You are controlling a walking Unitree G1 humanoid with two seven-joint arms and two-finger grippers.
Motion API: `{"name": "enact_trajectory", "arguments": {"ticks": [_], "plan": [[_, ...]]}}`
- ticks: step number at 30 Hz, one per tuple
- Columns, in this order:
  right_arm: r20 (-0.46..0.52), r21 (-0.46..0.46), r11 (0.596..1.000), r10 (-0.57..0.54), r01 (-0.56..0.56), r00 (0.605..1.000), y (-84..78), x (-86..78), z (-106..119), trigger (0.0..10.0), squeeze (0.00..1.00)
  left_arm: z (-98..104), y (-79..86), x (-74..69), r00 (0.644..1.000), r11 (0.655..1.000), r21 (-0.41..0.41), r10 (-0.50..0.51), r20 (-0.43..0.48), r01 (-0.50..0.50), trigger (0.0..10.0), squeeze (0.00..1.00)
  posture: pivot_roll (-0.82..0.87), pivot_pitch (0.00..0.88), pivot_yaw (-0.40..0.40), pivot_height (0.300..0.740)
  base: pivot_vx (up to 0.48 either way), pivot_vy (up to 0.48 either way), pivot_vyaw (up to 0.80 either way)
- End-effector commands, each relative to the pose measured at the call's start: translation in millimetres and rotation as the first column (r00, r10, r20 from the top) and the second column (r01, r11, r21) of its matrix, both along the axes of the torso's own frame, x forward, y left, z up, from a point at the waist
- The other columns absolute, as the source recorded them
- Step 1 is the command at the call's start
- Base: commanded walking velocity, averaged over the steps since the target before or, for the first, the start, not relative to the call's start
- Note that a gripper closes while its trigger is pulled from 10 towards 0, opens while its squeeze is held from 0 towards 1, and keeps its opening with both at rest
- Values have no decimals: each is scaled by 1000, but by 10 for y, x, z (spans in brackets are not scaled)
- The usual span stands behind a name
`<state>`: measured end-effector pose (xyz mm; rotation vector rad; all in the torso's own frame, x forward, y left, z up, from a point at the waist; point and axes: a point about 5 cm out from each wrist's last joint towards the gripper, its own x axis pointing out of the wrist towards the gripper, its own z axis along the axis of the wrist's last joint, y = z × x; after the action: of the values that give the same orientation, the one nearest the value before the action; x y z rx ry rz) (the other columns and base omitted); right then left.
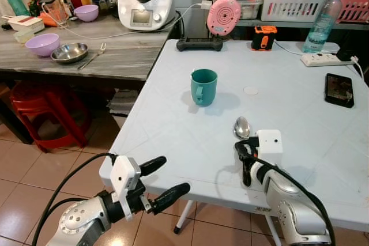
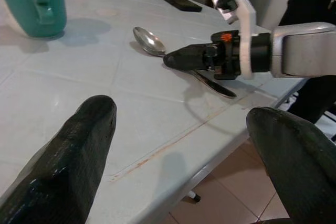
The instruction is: Setting the table
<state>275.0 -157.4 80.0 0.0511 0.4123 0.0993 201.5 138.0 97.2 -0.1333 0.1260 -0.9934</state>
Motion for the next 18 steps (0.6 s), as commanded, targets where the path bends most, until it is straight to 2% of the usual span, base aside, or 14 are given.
{"name": "enact_trajectory", "arguments": {"ticks": [1, 16, 18], "plan": [[-114, 19, 1000, -6, 8, 993, -6, -80, -206, 0, 0, 25, 14, -22, 1000, 1000, 8, -11, 3, 11, 10000, 0, -62, 0, 63, 740, 0, 0, 0], [-124, 58, 998, -30, 38, 992, -2, -85, -218, 0, 0, 104, -5, -47, 1000, 1000, 13, -19, 19, 19, 10000, 0, -67, 0, 69, 740, 0, 0, 0], [-118, 63, 997, -40, 48, 992, -5, -83, -213, 0, 0, 120, -4, -29, 999, 1000, 12, 3, 34, -3, 10000, 0, -66, 0, 68, 740, 0, 0, 0]]}}
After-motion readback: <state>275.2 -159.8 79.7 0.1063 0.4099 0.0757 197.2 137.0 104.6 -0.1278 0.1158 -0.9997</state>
